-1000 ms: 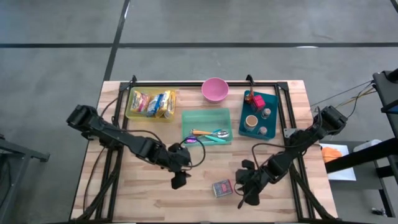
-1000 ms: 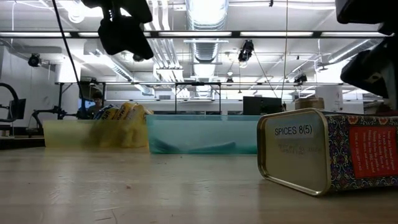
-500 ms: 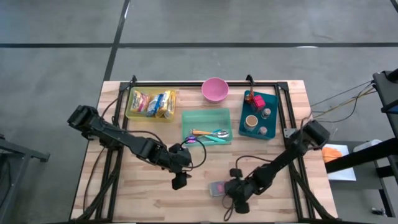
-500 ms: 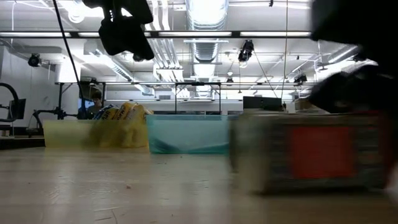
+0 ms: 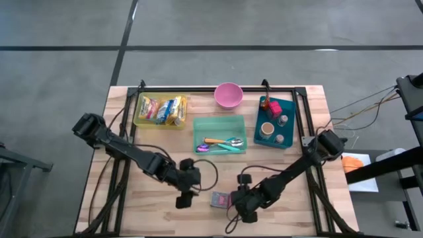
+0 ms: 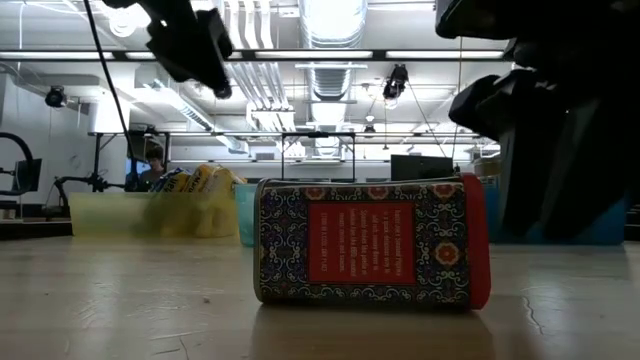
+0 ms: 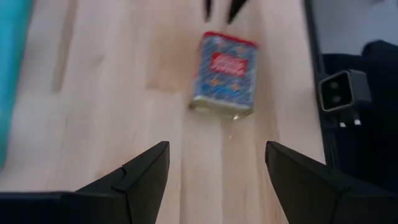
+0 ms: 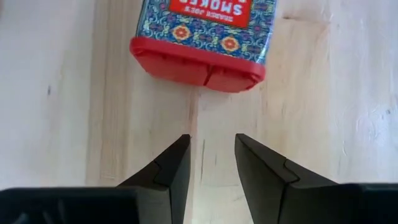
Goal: Pick & Place Food Item
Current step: Put the red seasoning can into the blue bin
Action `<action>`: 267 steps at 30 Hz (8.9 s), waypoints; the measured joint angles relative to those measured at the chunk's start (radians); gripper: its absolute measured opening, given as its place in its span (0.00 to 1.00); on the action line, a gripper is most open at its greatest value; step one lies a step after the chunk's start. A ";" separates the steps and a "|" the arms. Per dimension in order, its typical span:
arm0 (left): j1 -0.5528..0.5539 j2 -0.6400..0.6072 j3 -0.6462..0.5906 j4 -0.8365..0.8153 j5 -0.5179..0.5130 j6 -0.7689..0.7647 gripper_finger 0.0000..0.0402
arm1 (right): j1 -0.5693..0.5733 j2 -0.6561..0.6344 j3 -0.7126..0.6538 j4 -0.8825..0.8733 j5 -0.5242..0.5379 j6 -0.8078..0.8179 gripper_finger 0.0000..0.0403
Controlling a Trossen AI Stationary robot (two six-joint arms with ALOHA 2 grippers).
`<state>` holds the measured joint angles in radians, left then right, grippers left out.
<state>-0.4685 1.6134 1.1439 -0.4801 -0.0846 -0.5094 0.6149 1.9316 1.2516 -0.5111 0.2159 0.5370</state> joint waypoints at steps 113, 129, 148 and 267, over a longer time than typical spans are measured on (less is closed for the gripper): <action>-0.008 0.441 0.199 0.138 -0.066 0.117 0.94 | 0.064 -0.203 -0.167 0.091 0.153 0.159 0.31; -0.008 0.443 0.191 0.145 -0.009 0.147 0.76 | 0.070 -0.203 -0.167 0.151 0.154 0.084 0.31; 0.087 0.233 0.192 0.077 0.303 -0.068 0.76 | 0.090 -0.202 -0.033 0.130 0.305 -0.241 0.31; 0.189 -0.028 -0.024 0.557 0.631 -0.243 0.95 | 0.123 -0.192 0.048 0.566 0.580 -0.725 0.52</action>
<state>-0.2798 1.5852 1.1198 0.0771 0.5465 -0.7521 0.7374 1.7393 1.2995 0.0549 0.7961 -0.1876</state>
